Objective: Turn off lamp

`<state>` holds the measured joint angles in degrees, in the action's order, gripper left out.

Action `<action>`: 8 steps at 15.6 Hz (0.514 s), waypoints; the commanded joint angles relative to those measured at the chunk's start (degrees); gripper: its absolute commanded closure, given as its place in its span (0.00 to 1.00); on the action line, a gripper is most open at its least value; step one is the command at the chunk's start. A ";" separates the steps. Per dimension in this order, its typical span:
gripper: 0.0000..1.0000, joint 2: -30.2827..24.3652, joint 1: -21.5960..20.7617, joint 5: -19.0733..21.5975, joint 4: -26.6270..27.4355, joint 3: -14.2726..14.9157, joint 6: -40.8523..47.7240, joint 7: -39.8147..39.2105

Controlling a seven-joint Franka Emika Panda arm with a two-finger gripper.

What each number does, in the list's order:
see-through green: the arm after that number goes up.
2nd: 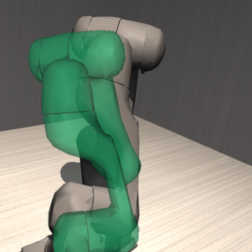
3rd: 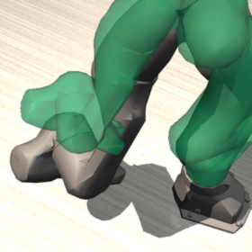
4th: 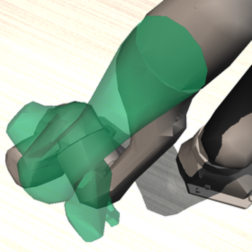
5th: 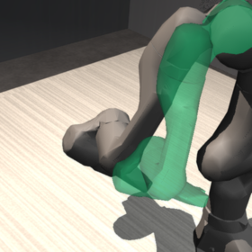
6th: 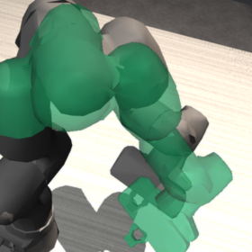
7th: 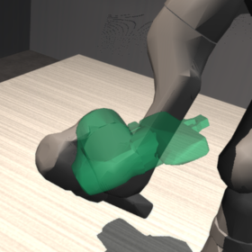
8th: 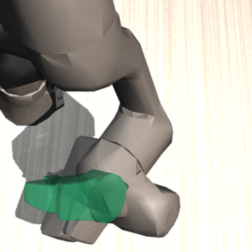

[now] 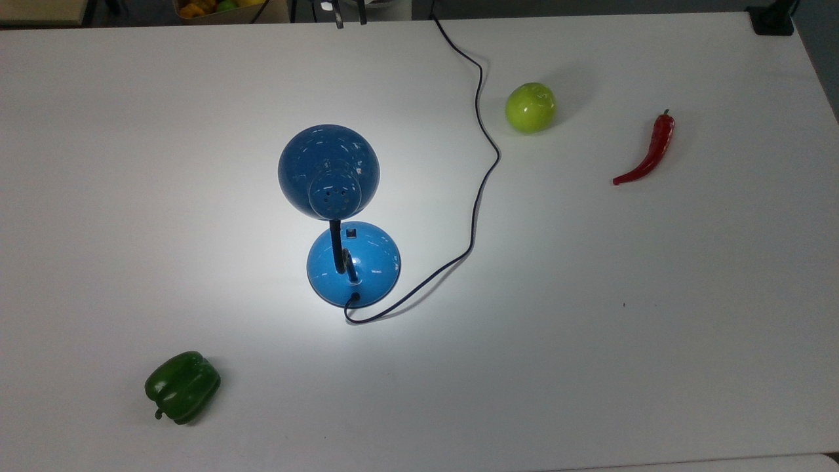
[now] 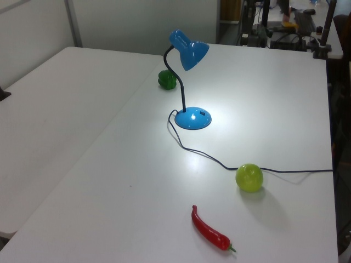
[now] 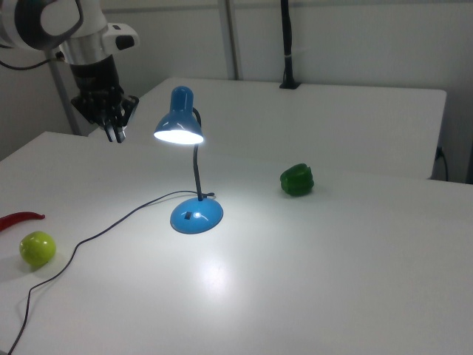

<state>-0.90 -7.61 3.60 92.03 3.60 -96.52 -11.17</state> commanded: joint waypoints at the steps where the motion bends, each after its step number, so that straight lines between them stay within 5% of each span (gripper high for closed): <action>1: 0.99 -0.06 -0.39 0.18 0.43 0.18 -0.77 -1.84; 4: 1.00 -0.15 -0.39 0.35 1.22 0.18 -0.77 -8.86; 8: 0.99 -0.15 -0.30 1.67 1.49 -0.08 -0.07 -7.12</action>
<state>-0.59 -7.71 3.79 92.43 3.51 -96.52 -17.91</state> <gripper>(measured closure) 0.991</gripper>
